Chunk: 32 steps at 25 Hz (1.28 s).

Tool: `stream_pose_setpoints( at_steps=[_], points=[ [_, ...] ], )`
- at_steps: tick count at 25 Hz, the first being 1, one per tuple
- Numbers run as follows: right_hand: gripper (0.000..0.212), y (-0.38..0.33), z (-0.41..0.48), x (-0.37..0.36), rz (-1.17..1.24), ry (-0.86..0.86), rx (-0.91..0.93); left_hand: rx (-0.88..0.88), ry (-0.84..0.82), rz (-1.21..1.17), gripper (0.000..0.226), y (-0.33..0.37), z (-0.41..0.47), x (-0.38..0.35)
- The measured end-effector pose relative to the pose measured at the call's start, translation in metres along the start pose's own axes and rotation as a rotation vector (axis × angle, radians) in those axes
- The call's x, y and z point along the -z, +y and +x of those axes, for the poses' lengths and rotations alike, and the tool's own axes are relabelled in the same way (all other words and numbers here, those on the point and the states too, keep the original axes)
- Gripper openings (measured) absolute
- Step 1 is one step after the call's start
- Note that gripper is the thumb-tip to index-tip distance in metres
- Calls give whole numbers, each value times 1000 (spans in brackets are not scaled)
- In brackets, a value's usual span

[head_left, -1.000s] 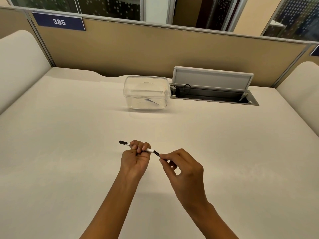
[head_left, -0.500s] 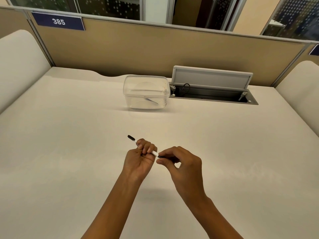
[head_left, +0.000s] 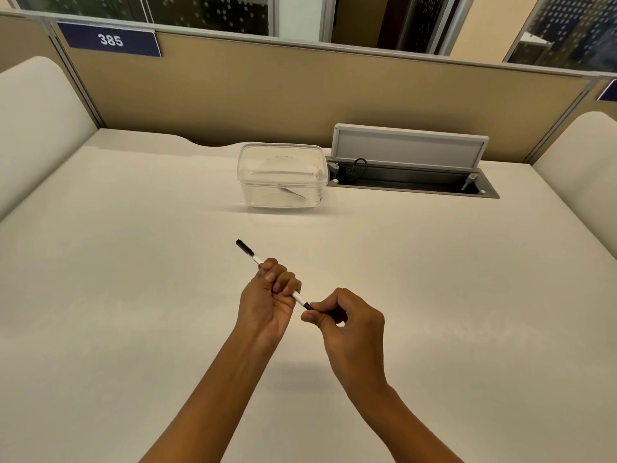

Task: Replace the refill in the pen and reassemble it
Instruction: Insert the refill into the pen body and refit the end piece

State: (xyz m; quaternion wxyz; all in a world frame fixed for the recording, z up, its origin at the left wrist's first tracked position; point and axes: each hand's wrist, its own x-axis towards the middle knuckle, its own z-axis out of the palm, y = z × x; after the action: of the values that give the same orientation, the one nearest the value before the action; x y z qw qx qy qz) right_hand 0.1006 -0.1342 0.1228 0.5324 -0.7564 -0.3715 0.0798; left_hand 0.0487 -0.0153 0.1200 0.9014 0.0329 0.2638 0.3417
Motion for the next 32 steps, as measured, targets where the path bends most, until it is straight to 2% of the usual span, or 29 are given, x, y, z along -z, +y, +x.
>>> stream_pose_setpoints(
  at_steps=[6, 11, 12, 14, 18, 20, 22, 23, 25, 26, 27, 29, 32],
  points=[
    [6, -6, 6, -4, 244, -37, -414, -73, -9, 58, 40, -1, 3, -6],
    [19, -1, 6, -5, 583, -56, -763, -165, 9, 190, 43, -7, 2, -7],
    [18, -1, 5, -6, 568, -51, -763, -173, 11, 200, 43, -8, 2, -7],
    [14, -1, 2, -9, 385, -21, -625, -193, 18, 207, 43, -9, 1, -8],
    [10, 5, 1, -9, -106, 46, -18, -232, 15, 206, 41, -8, -3, -16],
    [17, 9, 5, -10, -263, 35, 111, -229, 6, 211, 41, -10, -4, -19],
    [26, 8, 6, -13, -258, 24, 28, -221, -10, 235, 42, -13, -4, -21],
    [32, 3, 8, -13, -188, -7, -89, -221, -22, 258, 42, -13, -4, -23],
    [41, -7, 15, -9, 113, -108, -409, -225, -38, 297, 43, -12, -4, -27],
    [44, -10, 18, -6, 259, -162, -531, -224, -45, 298, 42, -10, -5, -29],
    [46, -12, 20, -3, 348, -204, -577, -219, -53, 281, 42, -8, -5, -31],
    [44, -14, 19, 3, 287, -210, -450, -206, -66, 223, 41, -3, -4, -33],
    [25, -11, 14, 9, 63, -82, -121, -185, -83, 168, 42, 4, 0, -38]
  ],
)
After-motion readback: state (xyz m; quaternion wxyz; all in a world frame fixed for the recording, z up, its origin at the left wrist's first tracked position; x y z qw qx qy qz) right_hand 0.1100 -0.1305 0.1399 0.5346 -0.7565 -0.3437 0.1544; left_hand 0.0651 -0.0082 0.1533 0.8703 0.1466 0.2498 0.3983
